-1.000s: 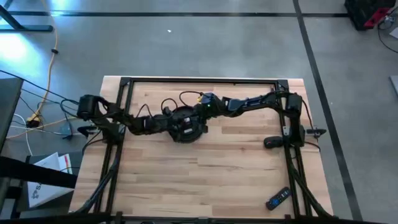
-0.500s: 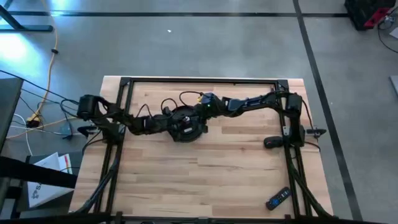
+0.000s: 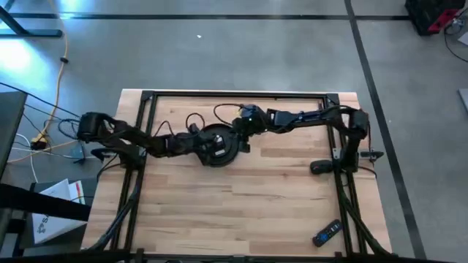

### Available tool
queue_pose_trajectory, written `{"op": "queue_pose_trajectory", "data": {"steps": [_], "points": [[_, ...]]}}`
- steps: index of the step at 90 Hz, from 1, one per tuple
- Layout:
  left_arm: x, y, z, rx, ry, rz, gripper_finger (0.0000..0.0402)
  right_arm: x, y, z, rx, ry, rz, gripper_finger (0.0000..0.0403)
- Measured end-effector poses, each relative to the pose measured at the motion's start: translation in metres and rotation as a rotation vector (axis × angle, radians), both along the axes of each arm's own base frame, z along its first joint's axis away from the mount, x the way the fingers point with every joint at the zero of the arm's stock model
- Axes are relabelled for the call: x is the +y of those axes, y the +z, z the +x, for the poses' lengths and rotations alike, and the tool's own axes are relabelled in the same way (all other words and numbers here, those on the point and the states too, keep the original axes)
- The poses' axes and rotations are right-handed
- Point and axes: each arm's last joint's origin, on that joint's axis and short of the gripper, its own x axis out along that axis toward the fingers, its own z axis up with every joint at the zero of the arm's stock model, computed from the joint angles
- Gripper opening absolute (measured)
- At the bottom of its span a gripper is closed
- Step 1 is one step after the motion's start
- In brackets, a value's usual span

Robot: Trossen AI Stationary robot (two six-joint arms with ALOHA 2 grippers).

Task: Insert battery
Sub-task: Insert the yellow battery into the white-black wall clock

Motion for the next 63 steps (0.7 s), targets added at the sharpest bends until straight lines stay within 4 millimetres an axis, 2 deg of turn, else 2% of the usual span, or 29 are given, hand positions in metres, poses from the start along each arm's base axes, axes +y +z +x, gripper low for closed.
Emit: {"op": "queue_pose_trajectory", "data": {"steps": [7, 15, 29, 39, 50, 63], "points": [[-0.002, 0.009, -0.002, 0.032, -0.009, -0.008, 0.0030, 0.004, 0.000, 0.001, 0.002, 0.010, 0.004, 0.0076], [-0.005, 0.020, -0.003, 0.159, -0.013, -0.022, 0.0030, 0.008, -0.001, 0.001, 0.008, 0.022, 0.004, 0.0076], [-0.007, 0.048, 0.003, 0.387, -0.032, -0.045, 0.0030, 0.017, -0.002, 0.002, 0.025, 0.042, 0.011, 0.0076], [-0.006, 0.065, 0.009, 0.483, -0.033, -0.114, 0.0030, 0.025, -0.005, 0.001, 0.062, 0.032, 0.046, 0.0076], [0.000, 0.074, 0.015, 0.580, -0.010, -0.216, 0.0030, 0.026, -0.010, -0.001, 0.051, -0.050, 0.086, 0.0076], [0.006, 0.075, 0.027, 0.654, 0.001, -0.342, 0.0030, 0.029, -0.024, -0.006, -0.087, -0.056, 0.144, 0.0076]]}}
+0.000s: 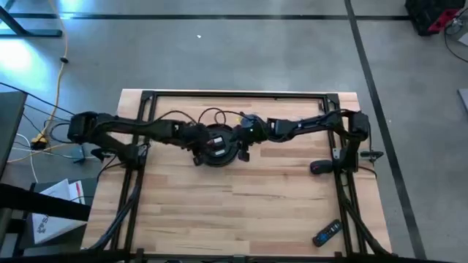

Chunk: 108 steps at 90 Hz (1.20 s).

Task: Insert battery
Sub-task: Insert the yellow battery into the white-black wall clock

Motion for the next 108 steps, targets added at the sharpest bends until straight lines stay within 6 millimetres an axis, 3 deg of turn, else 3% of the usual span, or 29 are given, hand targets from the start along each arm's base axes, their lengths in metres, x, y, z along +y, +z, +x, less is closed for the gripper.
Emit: {"op": "queue_pose_trajectory", "data": {"steps": [22, 47, 83, 108], "points": [[0.021, -0.015, 0.026, 0.104, 0.012, -0.132, 0.0030, 0.015, -0.016, -0.012, -0.153, 0.027, -0.002, 0.0076], [0.032, -0.027, 0.043, 0.180, -0.004, -0.144, 0.0030, 0.017, -0.020, -0.016, -0.164, 0.011, -0.027, 0.0076], [0.029, -0.027, 0.043, 0.186, -0.014, -0.198, 0.0038, 0.018, -0.021, -0.013, -0.196, 0.020, -0.042, 0.0076], [0.030, -0.027, 0.045, 0.168, -0.014, -0.185, 0.0039, 0.019, -0.034, -0.007, -0.243, 0.038, -0.001, 0.0076]]}}
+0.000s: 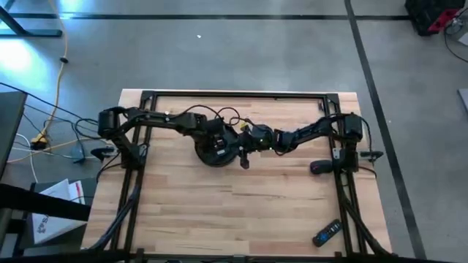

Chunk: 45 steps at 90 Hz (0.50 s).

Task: Insert battery
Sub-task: Insert the yellow battery into the white-black wall clock

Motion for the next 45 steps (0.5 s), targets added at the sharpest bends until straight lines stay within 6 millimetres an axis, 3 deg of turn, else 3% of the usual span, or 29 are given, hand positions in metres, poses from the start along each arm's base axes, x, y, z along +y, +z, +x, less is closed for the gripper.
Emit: {"op": "queue_pose_trajectory", "data": {"steps": [16, 45], "points": [[0.000, 0.000, 0.000, -0.004, -0.016, 0.007, 0.0039, -0.002, -0.005, 0.004, -0.038, 0.020, -0.081, 0.0076], [0.001, 0.000, 0.001, -0.004, -0.029, 0.029, 0.0040, -0.010, -0.022, 0.011, 0.000, 0.014, -0.076, 0.0078]]}}
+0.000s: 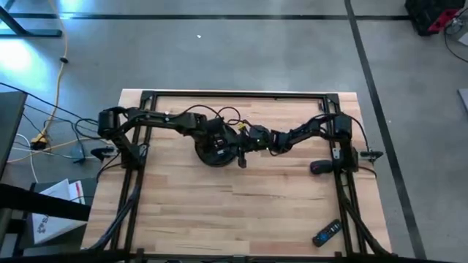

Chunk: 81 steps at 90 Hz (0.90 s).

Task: Insert battery
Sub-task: Insert the yellow battery into the white-black wall clock

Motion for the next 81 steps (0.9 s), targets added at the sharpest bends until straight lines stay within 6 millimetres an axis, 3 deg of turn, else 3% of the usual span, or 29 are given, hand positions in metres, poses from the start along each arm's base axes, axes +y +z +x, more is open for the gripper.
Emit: {"op": "queue_pose_trajectory", "data": {"steps": [34, 81], "points": [[-0.003, 0.000, 0.003, -0.022, -0.044, 0.025, 0.0040, -0.022, 0.001, -0.002, 0.008, -0.018, 0.019, 0.0145], [-0.002, 0.001, 0.004, -0.025, -0.030, 0.046, 0.0086, -0.023, -0.001, -0.003, 0.028, 0.016, 0.011, 0.0149]]}}
